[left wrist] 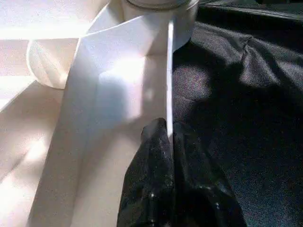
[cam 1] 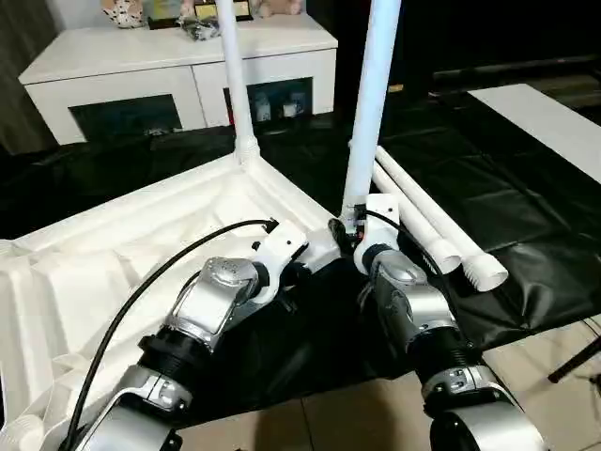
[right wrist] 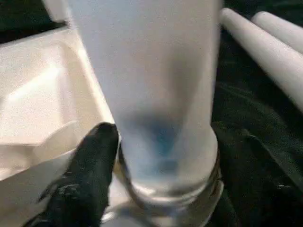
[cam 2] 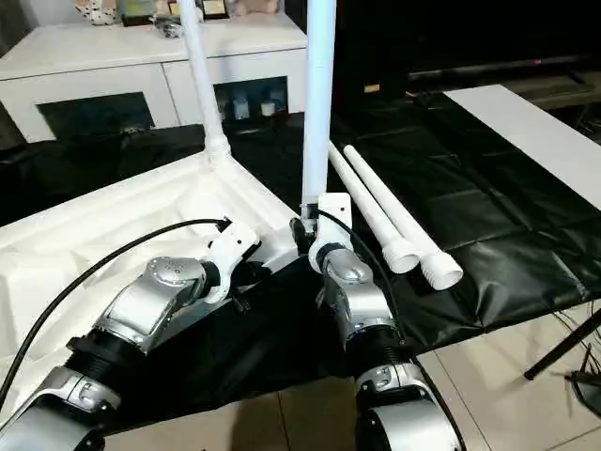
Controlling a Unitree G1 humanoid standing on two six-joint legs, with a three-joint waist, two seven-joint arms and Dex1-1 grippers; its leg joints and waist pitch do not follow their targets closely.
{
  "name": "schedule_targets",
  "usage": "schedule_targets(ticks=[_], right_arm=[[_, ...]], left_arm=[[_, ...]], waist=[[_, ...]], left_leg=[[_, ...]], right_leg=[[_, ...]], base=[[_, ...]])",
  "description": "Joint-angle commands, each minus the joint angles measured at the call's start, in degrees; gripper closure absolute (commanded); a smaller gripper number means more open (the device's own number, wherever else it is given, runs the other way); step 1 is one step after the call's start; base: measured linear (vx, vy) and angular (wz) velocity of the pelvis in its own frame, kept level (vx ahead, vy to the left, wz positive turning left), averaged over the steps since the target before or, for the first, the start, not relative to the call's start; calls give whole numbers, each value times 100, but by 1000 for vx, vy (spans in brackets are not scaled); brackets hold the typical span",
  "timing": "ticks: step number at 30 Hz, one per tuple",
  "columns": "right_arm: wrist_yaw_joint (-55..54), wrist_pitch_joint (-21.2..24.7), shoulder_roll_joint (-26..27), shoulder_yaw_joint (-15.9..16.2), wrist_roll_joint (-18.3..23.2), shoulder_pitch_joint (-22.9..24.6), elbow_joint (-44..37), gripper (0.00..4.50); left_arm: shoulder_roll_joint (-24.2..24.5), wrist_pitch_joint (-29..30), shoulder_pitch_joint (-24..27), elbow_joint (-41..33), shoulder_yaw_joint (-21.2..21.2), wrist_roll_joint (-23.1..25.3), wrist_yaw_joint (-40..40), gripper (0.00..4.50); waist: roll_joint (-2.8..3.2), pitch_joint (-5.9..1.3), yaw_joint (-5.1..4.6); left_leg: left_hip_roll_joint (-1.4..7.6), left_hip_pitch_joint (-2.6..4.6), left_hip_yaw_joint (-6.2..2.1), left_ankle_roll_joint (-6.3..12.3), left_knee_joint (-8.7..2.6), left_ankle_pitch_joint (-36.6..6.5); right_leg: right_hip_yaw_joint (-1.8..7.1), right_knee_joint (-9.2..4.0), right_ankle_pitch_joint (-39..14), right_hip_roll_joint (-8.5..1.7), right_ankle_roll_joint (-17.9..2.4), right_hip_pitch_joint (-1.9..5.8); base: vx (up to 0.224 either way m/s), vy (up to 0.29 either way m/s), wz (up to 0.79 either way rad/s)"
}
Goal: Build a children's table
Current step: Rotate leg to tighten
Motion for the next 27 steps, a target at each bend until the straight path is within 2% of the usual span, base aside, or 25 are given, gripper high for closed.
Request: schedule_targets(ticks=[1, 2, 4, 5, 6, 7, 9, 10, 11, 13, 14, 15, 16, 18, 20, 22, 25, 27], right_arm=[[494, 5, 54, 287, 151, 103, -143, 105], [907, 27, -123, 397, 166, 160, -407, 74], [1117, 75, -222, 457, 169, 191, -538, 74], [1385, 106, -368, 557, 148, 232, -668, 74], [1611, 128, -501, 657, 124, 278, -771, 74], [1731, 129, -564, 702, 107, 299, -815, 74], [2524, 245, -1031, 930, 121, 497, -1204, 74], [2797, 274, -1188, 995, 130, 567, -1339, 74], [3327, 268, -1538, 1172, 97, 714, -1566, 74], [3571, 240, -1696, 1258, 83, 778, -1651, 74], [3756, 210, -1836, 1326, 53, 829, -1715, 74], [3909, 182, -1948, 1378, 32, 862, -1753, 74], [4244, 159, -2191, 1471, 40, 919, -1837, 74], [4415, 168, -2306, 1491, 81, 918, -1860, 74], [4477, 131, -2347, 1489, 99, 901, -1850, 74], [4505, 155, -2357, 1471, 130, 899, -1867, 74], [4628, 150, -2332, 1433, 211, 847, -1817, 74], [4692, 150, -2290, 1405, 287, 818, -1782, 74]], left_arm=[[-1, -306, 46, -215, 91, -120, -109, 450], [171, -439, 169, -332, 46, -162, -411, 450], [253, -507, 226, -382, 26, -191, -562, 450], [342, -496, 289, -450, 33, -229, -681, 450], [420, -558, 330, -488, 27, -242, -775, 450], [461, -594, 350, -508, 21, -248, -820, 450], [793, -991, 487, -639, -65, -297, -1284, 450], [914, -1150, 536, -686, -103, -325, -1478, 450], [1151, -1197, 636, -801, -142, -374, -1807, 450], [1252, -1265, 665, -821, -161, -368, -1932, 450], [1335, -1285, 689, -837, -165, -367, -2037, 450], [1401, -1273, 704, -849, -165, -356, -2093, 450], [1548, -1256, 782, -976, -156, -452, -2348, 450], [1627, -1229, 845, -1095, -141, -567, -2537, 450], [1671, -1241, 885, -1173, -145, -638, -2660, 450], [1695, -1238, 903, -1207, -152, -670, -2702, 450], [1727, -1282, 907, -1200, -154, -666, -2781, 450], [1754, -1284, 904, -1197, -153, -663, -2798, 450]], waist=[[-37, -292, -36], [-37, -301, -33], [-49, -310, -39], [-47, -322, -32], [-49, -327, -12], [-51, -330, -7], [-65, -327, -8], [-76, -326, 27], [-60, -334, 83], [-22, -372, 120], [-15, -387, 162], [2, -389, 164], [-20, -387, 177], [-15, -404, 201], [-28, -393, 194], [-28, -382, 195], [-43, -359, 217], [-43, -348, 217]], left_leg=[[214, 125, -182, -212, -591, -2959], [221, 120, -171, -168, -584, -2826], [223, 121, -147, -107, -564, -2697], [219, 107, -123, -28, -548, -2439], [225, 107, -128, -15, -547, -2341], [236, 112, -102, 32, -534, -2199], [235, 94, -80, 102, -518, -2056], [234, 104, -91, 115, -503, -2038], [253, 146, -67, 163, -476, -1993], [263, 95, -67, 222, -466, -1546], [275, 130, -43, 259, -432, -1324], [271, 119, -39, 280, -421, -1189], [266, 85, -43, 332, -414, -1028], [273, 91, -45, 419, -395, -899], [277, 92, -34, 487, -385, -888], [280, 104, -29, 475, -393, -976], [290, 124, -28, 335, -420, -1299], [291, 125, -35, 246, -436, -1423]], right_leg=[[74, -400, -2405, -240, -787, 118], [83, -392, -2256, -238, -834, 126], [98, -380, -2104, -238, -920, 121], [108, -353, -1961, -242, -1011, 143], [104, -342, -1894, -235, -1016, 161], [120, -337, -1779, -242, -1083, 142], [128, -319, -1663, -220, -1142, 146], [124, -323, -1691, -222, -1131, 152], [155, -299, -1673, -227, -1163, 117], [142, -225, -1171, -219, -1285, 176], [132, -181, -744, -195, -1405, 158], [129, -144, -520, -192, -1477, 170], [112, -110, -252, -192, -1560, 209], [98, -71, -65, -198, -1621, 235], [101, -74, -116, -203, -1680, 229], [103, -93, -277, -204, -1682, 221], [121, -136, -815, -211, -1604, 204], [126, -148, -989, -210, -1544, 197]], base=[[0, 0, 0], [0, 0, 0], [0, 0, 0], [0, 0, 0], [0, 0, 0], [0, 0, 0], [0, 0, 0], [0, 0, 0], [62, -32, 9], [62, -30, 6], [56, -16, 2], [56, -16, 2], [0, 0, 0], [0, 0, 0], [0, 0, 0], [0, 0, 0], [0, 0, 0], [0, 0, 0]])
